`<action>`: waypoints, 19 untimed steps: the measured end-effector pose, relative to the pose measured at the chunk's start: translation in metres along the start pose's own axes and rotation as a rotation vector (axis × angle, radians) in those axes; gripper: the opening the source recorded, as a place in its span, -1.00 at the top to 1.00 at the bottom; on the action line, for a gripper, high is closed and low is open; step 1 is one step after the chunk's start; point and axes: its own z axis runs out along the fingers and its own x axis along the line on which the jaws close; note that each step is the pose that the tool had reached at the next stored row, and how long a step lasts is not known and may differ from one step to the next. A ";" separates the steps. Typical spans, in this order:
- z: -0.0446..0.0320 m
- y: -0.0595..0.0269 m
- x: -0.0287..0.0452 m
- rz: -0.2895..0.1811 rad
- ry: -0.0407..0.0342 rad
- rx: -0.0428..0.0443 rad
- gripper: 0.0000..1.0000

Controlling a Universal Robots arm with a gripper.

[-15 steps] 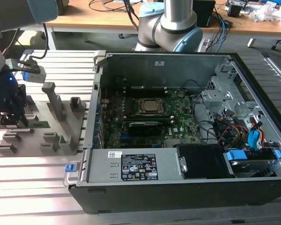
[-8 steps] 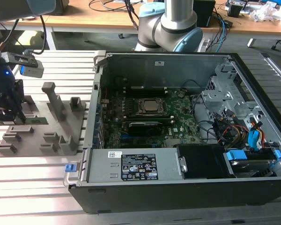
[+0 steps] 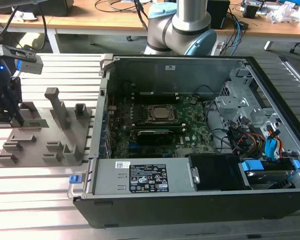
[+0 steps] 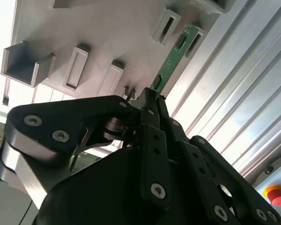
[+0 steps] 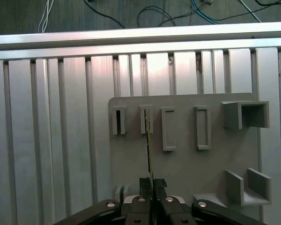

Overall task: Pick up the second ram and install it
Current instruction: 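Pick up the second ram and move it above second insertion slot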

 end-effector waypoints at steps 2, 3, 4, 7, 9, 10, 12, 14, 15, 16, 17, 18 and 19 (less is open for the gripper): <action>-0.0045 0.0000 0.0000 0.000 0.0000 0.0001 0.72; -0.0057 0.0000 0.0000 0.000 0.0000 0.0000 0.72; -0.0088 0.0000 0.0001 0.000 0.0000 0.0000 0.72; -0.0170 -0.0002 0.0002 0.000 0.0000 0.0000 0.72; -0.0206 -0.0002 0.0002 0.000 0.0000 0.0000 0.72; -0.0231 -0.0003 0.0002 0.000 0.0000 0.0000 0.72; -0.0277 -0.0003 0.0003 0.000 0.0000 0.0000 0.72; -0.0350 -0.0005 0.0004 0.000 0.0000 0.0000 0.72; -0.0380 -0.0006 0.0004 0.000 0.0000 0.0000 0.72; -0.0408 -0.0006 0.0005 0.000 0.0000 0.0000 0.72; -0.0440 -0.0007 0.0005 0.000 0.0000 0.0000 0.72; -0.0461 -0.0007 0.0005 0.000 -0.0001 0.0000 0.72; -0.0481 -0.0008 0.0005 0.000 0.0000 -0.0001 0.72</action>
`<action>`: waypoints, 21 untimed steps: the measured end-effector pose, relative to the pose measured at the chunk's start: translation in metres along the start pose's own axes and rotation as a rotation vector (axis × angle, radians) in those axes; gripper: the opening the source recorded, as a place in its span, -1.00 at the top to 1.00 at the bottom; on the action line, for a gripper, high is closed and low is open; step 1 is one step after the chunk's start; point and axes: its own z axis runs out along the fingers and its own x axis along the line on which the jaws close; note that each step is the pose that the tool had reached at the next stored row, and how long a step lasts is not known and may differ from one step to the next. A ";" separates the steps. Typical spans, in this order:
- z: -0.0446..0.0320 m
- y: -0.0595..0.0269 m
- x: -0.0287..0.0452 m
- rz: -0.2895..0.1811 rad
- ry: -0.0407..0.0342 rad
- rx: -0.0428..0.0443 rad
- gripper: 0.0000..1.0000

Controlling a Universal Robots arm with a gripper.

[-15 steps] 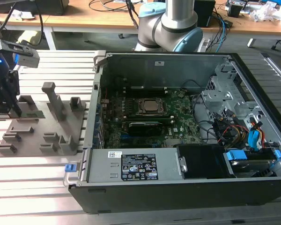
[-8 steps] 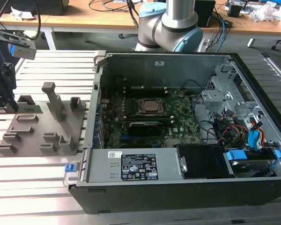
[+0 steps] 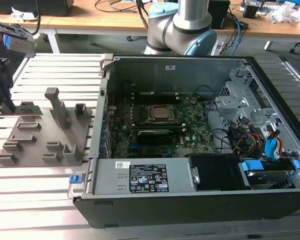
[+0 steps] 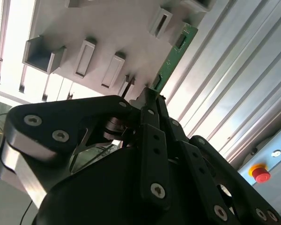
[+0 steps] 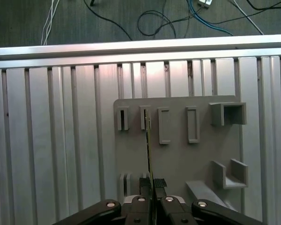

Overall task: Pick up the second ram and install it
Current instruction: 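Pick up the second ram and move it above second insertion slot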

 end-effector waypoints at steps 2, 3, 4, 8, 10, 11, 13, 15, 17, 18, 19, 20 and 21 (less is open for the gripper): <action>-0.0052 -0.0001 0.0001 0.000 0.0000 0.0000 0.72; -0.0077 -0.0001 0.0001 0.000 0.0000 0.0000 0.72; -0.0100 -0.0002 0.0001 0.000 0.0000 0.0000 0.72; -0.0179 -0.0003 0.0002 0.000 0.0000 0.0000 0.72; -0.0210 -0.0004 0.0002 0.000 0.0000 0.0000 0.72; -0.0227 -0.0004 0.0002 0.000 0.0000 0.0000 0.72; -0.0257 -0.0004 0.0002 0.000 0.0000 0.0000 0.72; -0.0284 -0.0005 0.0002 0.000 0.0000 0.0000 0.72; -0.0318 -0.0005 0.0002 0.000 -0.0001 -0.0001 0.72; -0.0350 -0.0005 0.0003 0.000 0.0000 0.0000 0.72; -0.0399 -0.0005 0.0004 0.000 0.0000 0.0000 0.72; -0.0451 -0.0005 0.0004 0.000 0.0000 0.0000 0.72; -0.0492 -0.0004 0.0005 0.000 0.0000 -0.0001 0.72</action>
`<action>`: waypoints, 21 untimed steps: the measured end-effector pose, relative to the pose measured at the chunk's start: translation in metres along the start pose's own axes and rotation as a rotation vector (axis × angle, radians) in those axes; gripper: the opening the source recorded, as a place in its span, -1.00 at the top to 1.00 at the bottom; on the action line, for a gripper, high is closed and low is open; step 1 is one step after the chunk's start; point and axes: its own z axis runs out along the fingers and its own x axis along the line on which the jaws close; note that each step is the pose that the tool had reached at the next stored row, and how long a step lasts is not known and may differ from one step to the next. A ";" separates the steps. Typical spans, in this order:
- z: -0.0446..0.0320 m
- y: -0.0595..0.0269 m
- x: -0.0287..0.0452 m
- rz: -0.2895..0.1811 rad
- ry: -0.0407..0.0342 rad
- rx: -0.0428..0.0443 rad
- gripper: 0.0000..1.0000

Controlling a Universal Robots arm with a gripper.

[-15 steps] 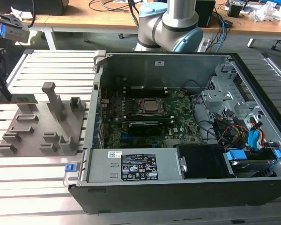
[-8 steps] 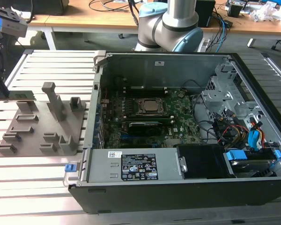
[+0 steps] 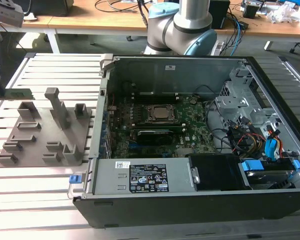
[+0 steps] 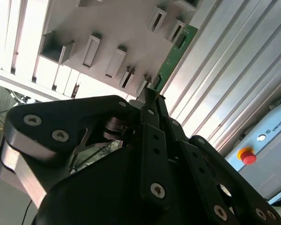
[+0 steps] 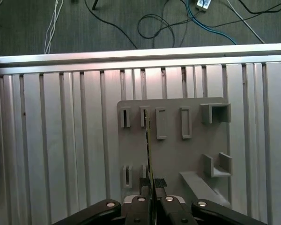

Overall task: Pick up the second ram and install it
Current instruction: 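Pick up the second ram and move it above second insertion slot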

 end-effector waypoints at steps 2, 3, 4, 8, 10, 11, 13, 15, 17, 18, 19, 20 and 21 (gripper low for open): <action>-0.0080 0.0000 0.0001 0.000 -0.0001 0.0001 0.72; -0.0150 0.0000 0.0002 0.000 0.0000 0.0000 0.72; -0.0285 0.0001 0.0004 0.000 0.0000 0.0000 0.72; -0.0499 0.0002 0.0007 0.000 -0.0001 0.0002 0.72; -0.0501 0.0001 0.0006 0.000 0.0000 0.0001 0.72; -0.0502 0.0001 0.0006 0.000 -0.0001 0.0001 0.72; -0.0505 -0.0011 0.0007 0.000 0.0003 -0.0002 0.72; -0.0503 -0.0151 0.0000 0.000 0.0007 0.0000 0.72; -0.0504 -0.0280 -0.0006 0.000 0.0011 0.0001 0.72; -0.0504 -0.0325 -0.0008 0.000 0.0014 0.0000 0.72; -0.0504 -0.0355 -0.0009 0.000 0.0014 0.0002 0.72; -0.0504 -0.0396 -0.0011 0.000 0.0014 0.0001 0.72; -0.0505 -0.0484 -0.0015 0.000 0.0015 0.0001 0.72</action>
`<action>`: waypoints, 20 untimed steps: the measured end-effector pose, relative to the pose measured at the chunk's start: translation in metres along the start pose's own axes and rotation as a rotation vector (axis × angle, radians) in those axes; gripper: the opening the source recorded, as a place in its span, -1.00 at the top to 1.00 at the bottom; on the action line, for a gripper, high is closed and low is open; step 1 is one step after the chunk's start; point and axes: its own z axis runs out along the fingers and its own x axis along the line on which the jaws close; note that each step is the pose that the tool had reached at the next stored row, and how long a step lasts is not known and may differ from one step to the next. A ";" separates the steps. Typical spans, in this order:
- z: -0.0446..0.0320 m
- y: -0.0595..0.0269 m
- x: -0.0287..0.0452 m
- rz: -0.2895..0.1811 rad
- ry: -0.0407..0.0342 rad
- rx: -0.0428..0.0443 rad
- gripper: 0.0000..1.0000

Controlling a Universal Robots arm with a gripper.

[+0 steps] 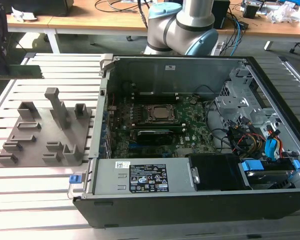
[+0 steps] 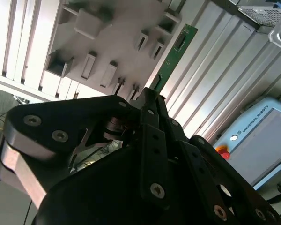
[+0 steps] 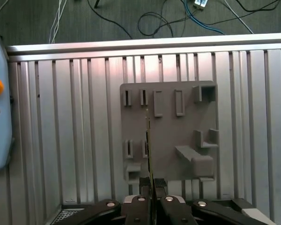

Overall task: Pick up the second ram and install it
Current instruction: 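Pick up the second ram and move it above second insertion slot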

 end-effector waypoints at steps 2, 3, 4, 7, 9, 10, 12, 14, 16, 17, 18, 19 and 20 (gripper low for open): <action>-0.0001 -0.0149 -0.0007 0.000 0.0003 0.0000 0.72; -0.0001 -0.0216 -0.0009 0.000 0.0004 0.0000 0.72; -0.0001 -0.0301 -0.0014 0.000 0.0004 0.0000 0.72; -0.0002 -0.0531 -0.0024 0.000 0.0004 -0.0003 0.72; -0.0003 -0.0651 -0.0029 0.000 0.0005 -0.0007 0.72; -0.0004 -0.0726 -0.0032 0.000 0.0007 -0.0009 0.72; -0.0004 -0.0850 -0.0038 0.000 0.0008 -0.0015 0.72; -0.0004 -0.1003 -0.0045 0.000 0.0009 -0.0023 0.72; -0.0005 -0.1141 -0.0051 0.000 0.0010 -0.0034 0.72; -0.0006 -0.1202 -0.0054 0.000 0.0010 -0.0039 0.72; -0.0006 -0.1248 -0.0056 0.000 0.0011 -0.0043 0.72; -0.0006 -0.1321 -0.0059 0.000 0.0010 -0.0049 0.72; -0.0006 -0.1399 -0.0063 0.000 0.0011 -0.0057 0.72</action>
